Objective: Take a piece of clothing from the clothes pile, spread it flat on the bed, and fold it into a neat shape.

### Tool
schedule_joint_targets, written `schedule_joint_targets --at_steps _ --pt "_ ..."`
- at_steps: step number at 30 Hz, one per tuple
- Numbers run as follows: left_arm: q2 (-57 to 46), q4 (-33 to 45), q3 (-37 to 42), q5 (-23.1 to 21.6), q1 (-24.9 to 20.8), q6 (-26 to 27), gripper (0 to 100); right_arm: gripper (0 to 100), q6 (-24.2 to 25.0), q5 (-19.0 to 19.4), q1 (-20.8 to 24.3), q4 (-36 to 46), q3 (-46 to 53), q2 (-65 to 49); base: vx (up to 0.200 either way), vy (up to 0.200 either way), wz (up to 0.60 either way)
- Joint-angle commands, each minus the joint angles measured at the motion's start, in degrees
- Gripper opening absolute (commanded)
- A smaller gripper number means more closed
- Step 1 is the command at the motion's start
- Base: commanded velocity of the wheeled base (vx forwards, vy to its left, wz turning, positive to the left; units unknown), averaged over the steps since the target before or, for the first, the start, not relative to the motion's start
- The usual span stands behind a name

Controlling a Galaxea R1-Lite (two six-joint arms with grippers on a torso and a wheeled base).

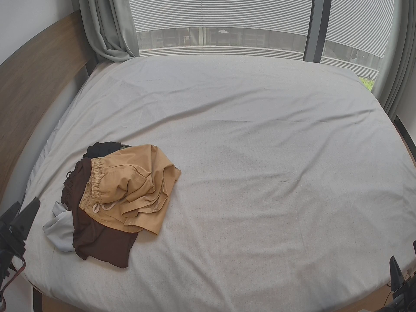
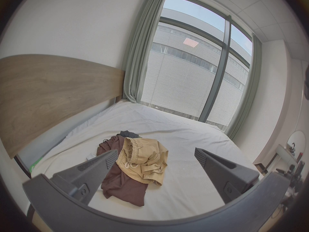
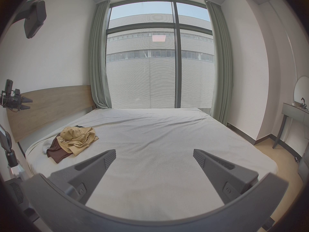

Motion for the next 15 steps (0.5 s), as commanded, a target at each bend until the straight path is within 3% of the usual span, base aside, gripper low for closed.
schedule_joint_targets --at_steps 1,15 --pt "13.4 -5.4 -3.5 -1.1 0.0 -3.9 100 100 0.0 0.0 0.0 0.0 1.0 -0.8 0.0 0.0 0.0" --pt "33.5 -14.4 -9.4 -2.1 0.2 -6.2 100 100 0.0 0.0 0.0 -0.1 1.0 -0.8 0.0 0.0 0.0"
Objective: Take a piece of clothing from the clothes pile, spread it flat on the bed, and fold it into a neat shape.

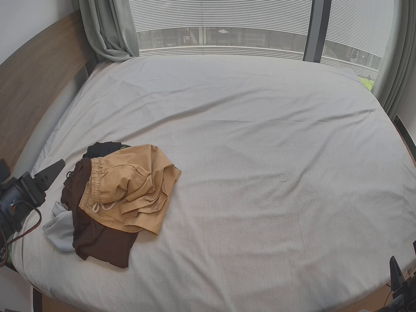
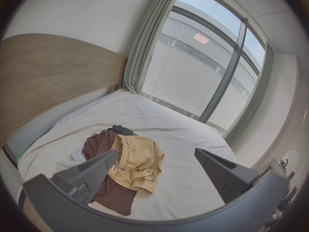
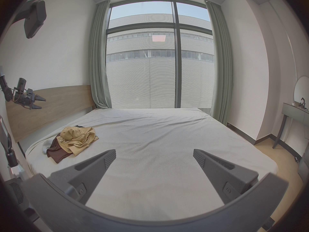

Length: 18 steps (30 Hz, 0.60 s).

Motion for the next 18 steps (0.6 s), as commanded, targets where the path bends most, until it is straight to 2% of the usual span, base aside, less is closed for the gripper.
schedule_joint_targets --at_steps 1,5,12,18 --pt "11.0 -3.5 -2.3 -1.1 0.3 -1.1 100 100 0.0 0.0 0.0 0.1 1.0 -0.8 0.0 0.0 0.0" --pt "16.6 -8.4 -2.6 -2.8 1.1 -1.2 100 100 0.0 0.0 0.0 0.0 1.0 -0.8 0.0 0.0 0.0" --pt "25.5 -17.6 -3.7 -3.2 1.7 -1.1 100 100 0.0 0.0 0.0 0.0 1.0 -0.9 0.0 0.0 0.0" --pt "31.0 -18.8 -6.3 -4.1 1.9 -1.3 100 100 0.0 0.0 0.0 0.0 1.0 -0.8 0.0 0.0 0.0"
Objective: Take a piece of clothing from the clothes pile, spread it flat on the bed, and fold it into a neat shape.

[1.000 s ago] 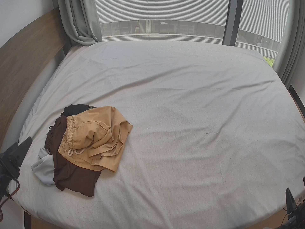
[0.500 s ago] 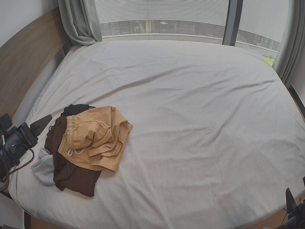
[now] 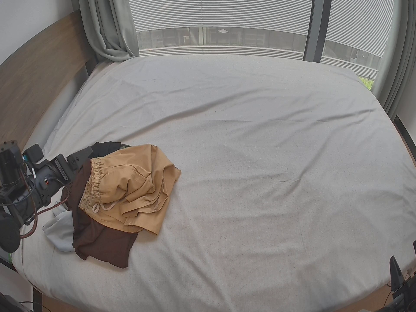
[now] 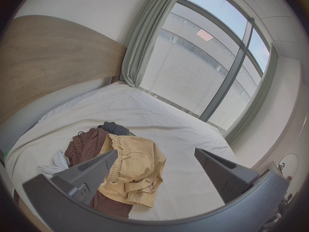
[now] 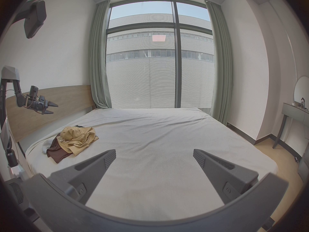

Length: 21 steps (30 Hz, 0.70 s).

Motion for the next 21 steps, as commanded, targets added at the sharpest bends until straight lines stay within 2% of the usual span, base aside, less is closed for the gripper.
schedule_joint_targets --at_steps 1,9,21 --pt "7.2 -0.6 -1.8 -0.3 0.4 -0.1 100 100 0.0 0.0 0.0 0.0 1.0 -0.8 0.0 0.0 0.0" --pt "13.6 -1.0 -3.2 -2.7 4.1 -0.7 100 100 0.0 0.0 0.0 0.1 1.0 -0.8 0.0 0.0 0.0" --pt "22.7 -3.3 -6.0 -3.7 4.4 -2.4 100 100 0.0 0.0 0.0 0.0 1.0 -0.8 0.0 0.0 0.0"
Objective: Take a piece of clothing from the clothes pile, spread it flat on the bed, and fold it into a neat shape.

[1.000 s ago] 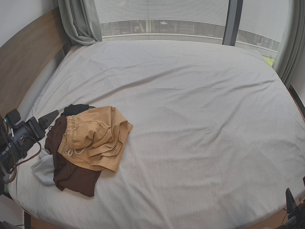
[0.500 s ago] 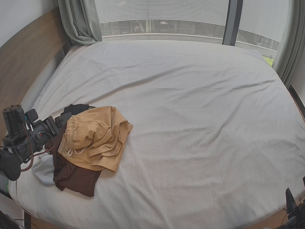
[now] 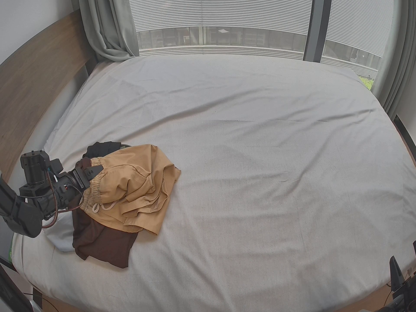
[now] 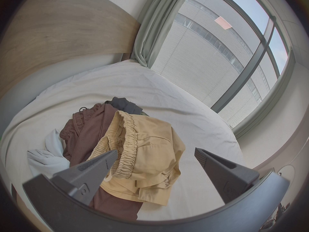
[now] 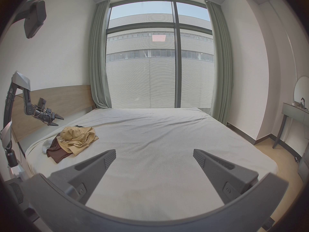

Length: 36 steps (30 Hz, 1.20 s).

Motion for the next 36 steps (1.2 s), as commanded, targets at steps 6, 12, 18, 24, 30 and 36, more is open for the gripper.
schedule_joint_targets --at_steps 6,12,18,24,30,36 --pt "7.2 -1.2 -3.8 0.0 0.1 -1.6 100 100 0.0 0.0 0.0 -0.1 1.0 -0.8 0.0 0.0 0.0" --pt "9.2 -0.7 -6.4 0.0 0.1 -2.7 100 100 0.0 0.0 0.0 -0.1 1.0 -0.9 0.0 0.0 0.0" --pt "11.2 -0.6 -8.0 0.0 0.0 -2.8 100 100 0.0 0.0 0.0 0.0 1.0 -0.8 0.0 0.0 0.0" --pt "13.0 -0.5 -10.6 0.0 -0.3 -4.0 100 100 0.0 0.0 0.0 0.0 1.0 -0.8 0.0 0.0 0.0" --pt "13.7 0.7 -11.9 0.0 -1.4 -4.9 100 100 0.0 0.0 0.0 0.0 1.0 -0.8 0.0 0.0 0.0" --pt "14.8 0.7 -13.0 0.1 -2.1 -4.9 100 100 0.0 0.0 0.0 -0.1 1.0 -0.9 0.0 0.0 0.0"
